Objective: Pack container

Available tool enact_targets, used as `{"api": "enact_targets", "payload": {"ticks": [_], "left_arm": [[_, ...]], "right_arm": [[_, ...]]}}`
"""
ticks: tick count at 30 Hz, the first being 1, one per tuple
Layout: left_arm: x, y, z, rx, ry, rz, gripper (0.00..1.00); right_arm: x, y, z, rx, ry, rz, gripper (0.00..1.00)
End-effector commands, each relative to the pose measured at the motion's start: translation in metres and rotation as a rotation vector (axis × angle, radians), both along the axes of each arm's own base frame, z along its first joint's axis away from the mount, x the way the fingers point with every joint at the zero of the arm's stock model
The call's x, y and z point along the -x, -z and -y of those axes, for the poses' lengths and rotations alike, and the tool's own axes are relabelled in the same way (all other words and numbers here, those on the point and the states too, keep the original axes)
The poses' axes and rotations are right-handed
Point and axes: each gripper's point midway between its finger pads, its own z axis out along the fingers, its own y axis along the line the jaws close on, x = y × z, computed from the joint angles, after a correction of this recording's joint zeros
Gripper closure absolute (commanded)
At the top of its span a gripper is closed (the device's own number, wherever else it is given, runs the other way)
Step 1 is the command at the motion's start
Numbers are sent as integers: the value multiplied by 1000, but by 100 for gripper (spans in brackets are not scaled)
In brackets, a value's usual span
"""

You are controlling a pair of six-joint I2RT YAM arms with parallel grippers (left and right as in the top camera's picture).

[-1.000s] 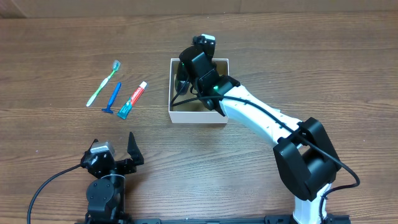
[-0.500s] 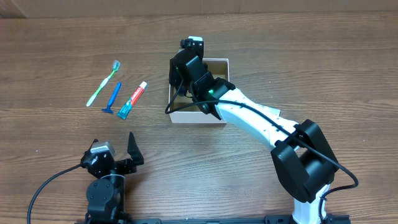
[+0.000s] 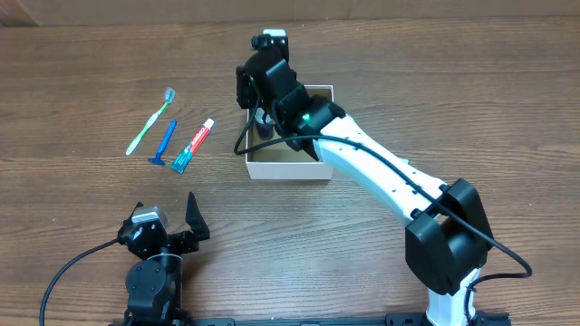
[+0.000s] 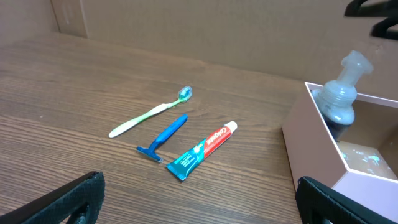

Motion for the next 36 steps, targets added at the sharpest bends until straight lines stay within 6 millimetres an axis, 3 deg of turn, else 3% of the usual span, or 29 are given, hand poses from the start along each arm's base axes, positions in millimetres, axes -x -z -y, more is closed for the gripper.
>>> {"api": "enact_targets", "payload": {"ticks": [1,3,7,12,16,21,25,29,36], "left_arm": [[0,-1,0,-5,1,7,0],[0,-1,0,-5,1,7,0],[0,-1,0,-5,1,7,0],[0,-1,0,-5,1,7,0],[0,-1,0,-5,1,7,0],[0,-1,0,-5,1,7,0],[0,-1,0,-5,1,7,0],[0,-1,0,-5,1,7,0],[0,-1,0,-5,1,7,0]], "right_arm": [[-8,-45,10,79,43,84,40],[-8,-61,29,138,99,80,33],[-2,-88,72,200,181,37,1],[13,-114,149,146,260,-98,0],[21,-109,200,92,275,-229,0],[39,-69,277,126,408,-448,0],[61,-30,315,137,526,-622,0],[81,23,328,161,571,-774,0],[101,100,318,156,532,-896,0]]}}
